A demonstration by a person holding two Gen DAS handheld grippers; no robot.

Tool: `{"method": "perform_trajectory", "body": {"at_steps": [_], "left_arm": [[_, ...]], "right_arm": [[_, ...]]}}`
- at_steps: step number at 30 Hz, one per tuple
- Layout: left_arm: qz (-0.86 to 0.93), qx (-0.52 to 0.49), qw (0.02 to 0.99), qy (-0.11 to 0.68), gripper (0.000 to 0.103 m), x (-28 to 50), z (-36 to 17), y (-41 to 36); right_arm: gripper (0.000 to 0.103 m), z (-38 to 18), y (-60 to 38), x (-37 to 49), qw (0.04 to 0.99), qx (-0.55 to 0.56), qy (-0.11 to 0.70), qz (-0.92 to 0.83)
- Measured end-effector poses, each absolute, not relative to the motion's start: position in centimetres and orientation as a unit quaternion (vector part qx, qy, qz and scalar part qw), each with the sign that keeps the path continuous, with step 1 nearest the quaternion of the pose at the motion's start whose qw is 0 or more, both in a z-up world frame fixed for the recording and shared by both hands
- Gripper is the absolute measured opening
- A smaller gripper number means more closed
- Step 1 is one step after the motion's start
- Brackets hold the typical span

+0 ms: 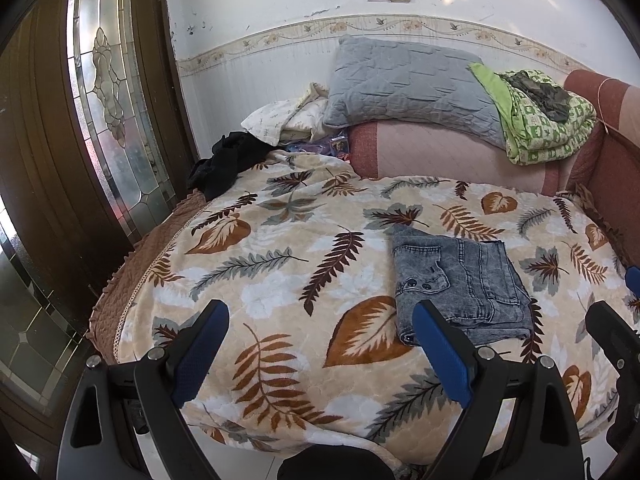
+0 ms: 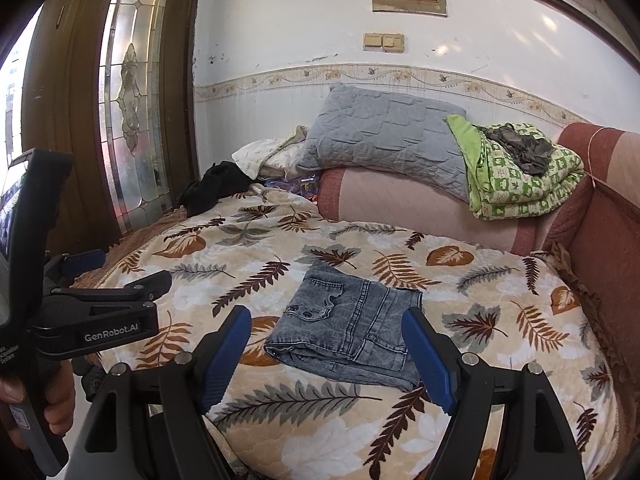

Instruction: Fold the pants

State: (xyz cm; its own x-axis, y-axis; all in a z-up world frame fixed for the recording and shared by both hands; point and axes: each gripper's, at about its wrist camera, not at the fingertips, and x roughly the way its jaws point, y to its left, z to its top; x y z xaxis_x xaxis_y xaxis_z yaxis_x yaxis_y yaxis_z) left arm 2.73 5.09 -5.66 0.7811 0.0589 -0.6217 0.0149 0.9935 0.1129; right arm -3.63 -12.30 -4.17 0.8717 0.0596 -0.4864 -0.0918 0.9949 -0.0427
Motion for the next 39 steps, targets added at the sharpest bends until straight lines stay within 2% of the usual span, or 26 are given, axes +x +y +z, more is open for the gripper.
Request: {"method": "perform_trajectory", "body": {"at_steps": [39], "left_arm": [[0.013, 0.062, 0.932, 0.357, 0.093, 3.8, -7.6, 4.9]], "right_arm": [[0.08, -5.3, -13.0, -2.6, 0.963, -0.023, 0.265, 0.038]]}}
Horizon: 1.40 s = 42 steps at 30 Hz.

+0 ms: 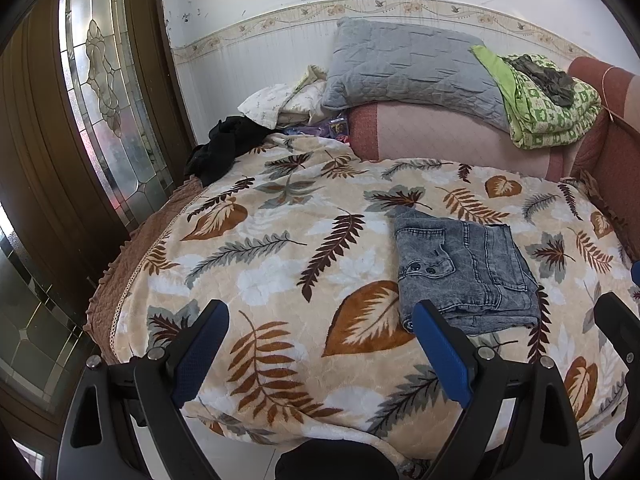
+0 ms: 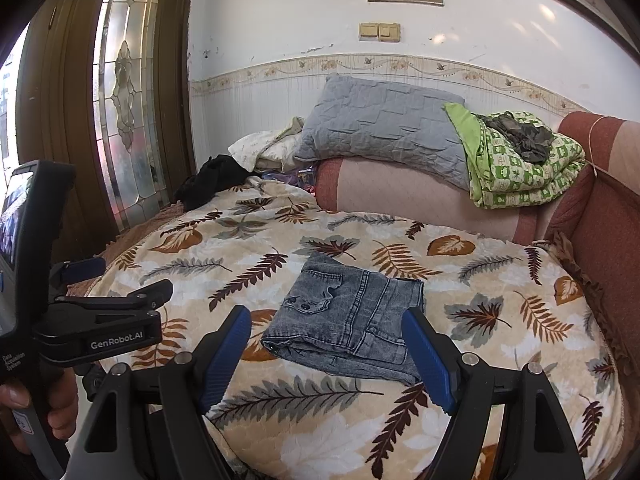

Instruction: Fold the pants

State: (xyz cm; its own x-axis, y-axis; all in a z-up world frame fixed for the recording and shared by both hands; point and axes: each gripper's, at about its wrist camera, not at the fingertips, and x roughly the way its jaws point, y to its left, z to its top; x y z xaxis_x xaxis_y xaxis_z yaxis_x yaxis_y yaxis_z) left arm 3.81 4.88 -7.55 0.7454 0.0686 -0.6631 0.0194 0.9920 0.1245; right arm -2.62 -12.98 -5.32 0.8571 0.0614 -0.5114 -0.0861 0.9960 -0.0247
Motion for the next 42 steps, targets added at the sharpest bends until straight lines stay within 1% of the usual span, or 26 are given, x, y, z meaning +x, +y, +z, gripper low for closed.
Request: {"method": "perform_trajectory", "body": {"at_steps": [19, 42], "left_arm": [[0.015, 0.056, 0.93, 0.363, 0.093, 4.1, -8.1, 5.1], [0.001, 0.054, 0.931, 0.36, 0.093, 5.7, -8.5, 5.4]], "right_arm": [[0.08, -5.6, -12.8, -2.5, 0.962, -0.023, 0.271, 0.04], [0.08, -6.4, -12.0, -0.3, 0.957, -0.035, 0.286, 0.043]]}}
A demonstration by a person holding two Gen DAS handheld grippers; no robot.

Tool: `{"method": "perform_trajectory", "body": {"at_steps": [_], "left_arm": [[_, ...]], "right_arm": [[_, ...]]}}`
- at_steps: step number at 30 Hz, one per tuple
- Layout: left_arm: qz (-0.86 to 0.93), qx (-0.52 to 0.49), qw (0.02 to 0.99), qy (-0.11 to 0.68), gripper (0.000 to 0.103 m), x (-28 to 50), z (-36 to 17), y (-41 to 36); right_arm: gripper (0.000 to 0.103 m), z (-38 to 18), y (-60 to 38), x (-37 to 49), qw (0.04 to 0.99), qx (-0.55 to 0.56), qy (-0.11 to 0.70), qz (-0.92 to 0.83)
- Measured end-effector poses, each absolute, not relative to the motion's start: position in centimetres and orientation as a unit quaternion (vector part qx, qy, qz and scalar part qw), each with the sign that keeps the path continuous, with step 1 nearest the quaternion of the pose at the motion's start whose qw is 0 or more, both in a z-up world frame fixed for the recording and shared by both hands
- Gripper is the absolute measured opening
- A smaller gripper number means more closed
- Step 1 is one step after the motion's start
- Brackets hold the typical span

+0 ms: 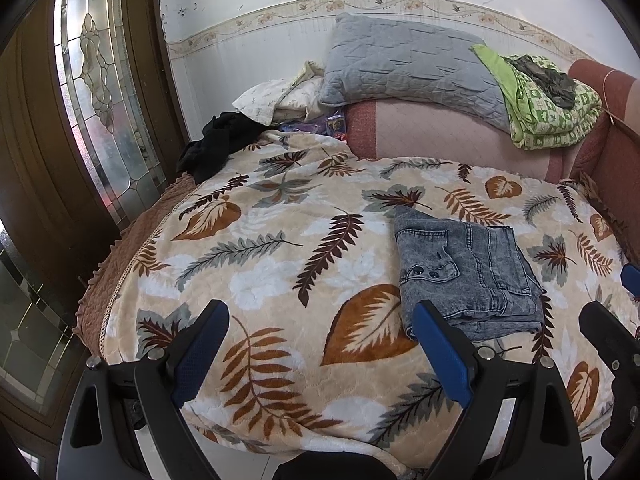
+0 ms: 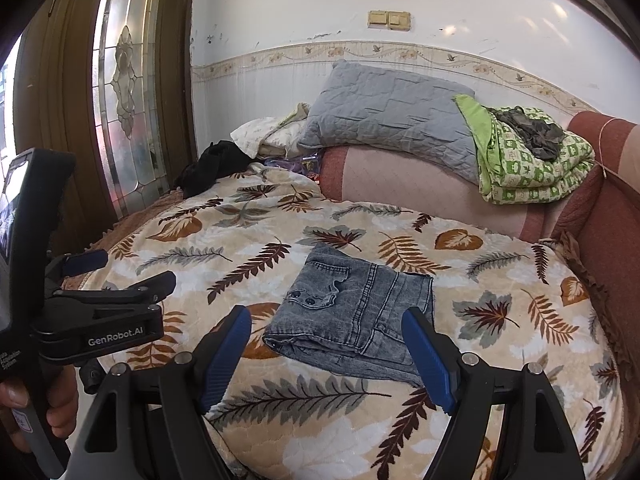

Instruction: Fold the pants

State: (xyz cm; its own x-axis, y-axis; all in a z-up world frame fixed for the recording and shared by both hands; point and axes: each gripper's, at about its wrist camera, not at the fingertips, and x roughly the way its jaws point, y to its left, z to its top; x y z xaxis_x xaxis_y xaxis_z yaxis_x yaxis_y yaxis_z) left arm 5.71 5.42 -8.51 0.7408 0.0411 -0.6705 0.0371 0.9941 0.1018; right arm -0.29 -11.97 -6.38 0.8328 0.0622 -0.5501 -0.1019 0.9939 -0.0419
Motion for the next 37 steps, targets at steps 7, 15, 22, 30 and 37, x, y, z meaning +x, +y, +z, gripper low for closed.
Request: {"method": "perform_trajectory", "body": {"at_steps": [7, 15, 22, 30, 37], "left_arm": [[-0.008, 0.061, 0.934, 0.352, 0.093, 6.4, -8.4, 5.2], [-0.016, 0.061, 0.937, 0.342, 0.093, 6.4, -8.0, 5.1], [-0.022, 0.066, 0.942, 0.328, 0.093, 5.2, -7.0, 4.8], [-0.031, 0.07, 0.947, 0.311, 0.093, 3.2, -5.4, 4.0], [-0.05, 0.06, 0.943, 0.325, 0.093, 3.5, -5.9, 3.4]], "right_arm": [[0.08, -6.5, -11.7, 0.7, 0.956, -0.035, 0.288, 0.042], [0.08, -6.7, -11.8, 1.6, 0.955, -0.03, 0.291, 0.042], [0.08, -6.3, -11.8, 1.0, 0.958, -0.027, 0.283, 0.045], [0.08, -5.3, -12.4, -0.7, 0.962, -0.018, 0.268, 0.045], [0.08, -5.1, -13.5, -1.4, 0.964, -0.008, 0.263, 0.039]]}}
